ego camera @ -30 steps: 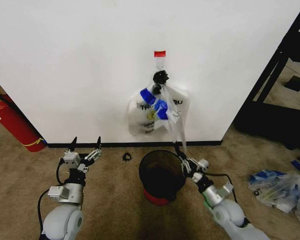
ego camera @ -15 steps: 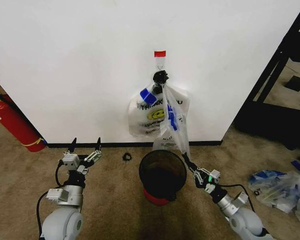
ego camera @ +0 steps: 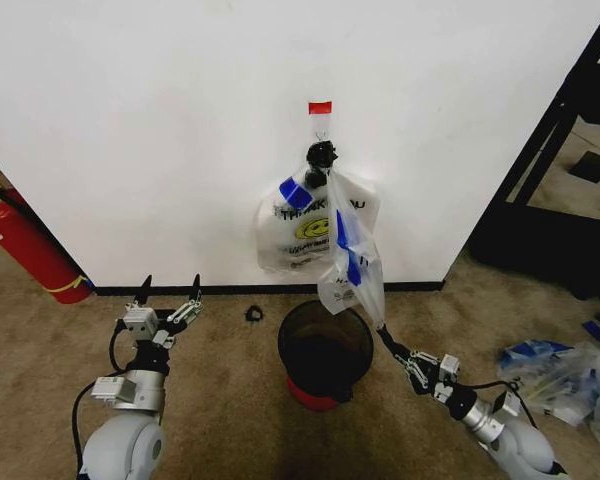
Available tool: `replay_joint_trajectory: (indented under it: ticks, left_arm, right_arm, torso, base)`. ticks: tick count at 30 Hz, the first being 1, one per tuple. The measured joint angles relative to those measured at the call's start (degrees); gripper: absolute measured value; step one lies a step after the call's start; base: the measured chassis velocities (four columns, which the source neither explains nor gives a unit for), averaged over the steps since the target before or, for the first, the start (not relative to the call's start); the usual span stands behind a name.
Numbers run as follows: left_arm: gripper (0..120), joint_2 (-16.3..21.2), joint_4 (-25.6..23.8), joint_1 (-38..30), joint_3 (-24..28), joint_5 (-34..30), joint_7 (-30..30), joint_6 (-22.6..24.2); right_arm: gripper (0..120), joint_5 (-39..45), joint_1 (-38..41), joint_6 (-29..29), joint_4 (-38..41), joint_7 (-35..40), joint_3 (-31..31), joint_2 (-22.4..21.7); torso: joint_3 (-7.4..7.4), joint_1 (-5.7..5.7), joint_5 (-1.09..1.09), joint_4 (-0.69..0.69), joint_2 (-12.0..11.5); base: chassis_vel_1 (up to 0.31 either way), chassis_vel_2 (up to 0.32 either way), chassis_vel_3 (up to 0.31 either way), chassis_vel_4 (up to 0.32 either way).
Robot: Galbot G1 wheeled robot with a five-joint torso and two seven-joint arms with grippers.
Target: Pick up the garbage bag from the wall and place it over the trash bin.
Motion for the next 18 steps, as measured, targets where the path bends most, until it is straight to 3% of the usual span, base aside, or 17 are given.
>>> replay_joint_trajectory:
  ticks: [4, 7, 12, 15, 18]
  left_arm:
    - [100, 0.2, 0.1, -0.1, 0.0, 0.0, 0.0, 0.0]
    - [100, 0.2, 0.1, -0.1, 0.1, 0.0, 0.0, 0.0]
    - [100, 0.4, -0.3, 0.0, 1.3, 0.4, 0.0, -0.2]
    - [100, 0.7, -0.5, 0.3, 2.5, 1.0, 0.4, -1.1]
    - [100, 1.9, -1.6, 0.4, 5.9, 1.2, 4.8, -3.9]
  right_arm:
    - [0, -1.8, 2.1, -0.8, -2.3, -3.8, 2.2, 0.6]
    - [0, -2.7, 3.2, 0.2, -3.0, -2.0, 2.5, 1.1]
    - [0, 0.8, 4.7, 6.9, 0.2, 17.1, -3.0, 2.5]
    - [0, 1.9, 5.1, 8.4, 1.4, 19.9, -4.5, 3.1]
    - [6, 2.6, 5.2, 9.9, 4.5, 22.2, -7.1, 4.1]
  torso:
    - [0.00, 0.00, -0.01, 0.00, 0.0]
    - [0.00, 0.00, 0.00, 0.00, 0.0]
    - [0.00, 0.00, 0.00, 0.01, 0.0]
    - [0.00, 0.00, -0.01, 0.03, 0.0]
    - [0.00, 0.00, -0.01, 0.02, 0.0]
  base:
    - [0.000, 0.000, 0.000, 0.000]
    - [0.000, 0.000, 0.000, 0.000]
    - [0.000, 0.000, 0.000, 0.000]
    - [0.000, 0.000, 0.000, 0.000]
    - [0.000, 0.000, 0.000, 0.000]
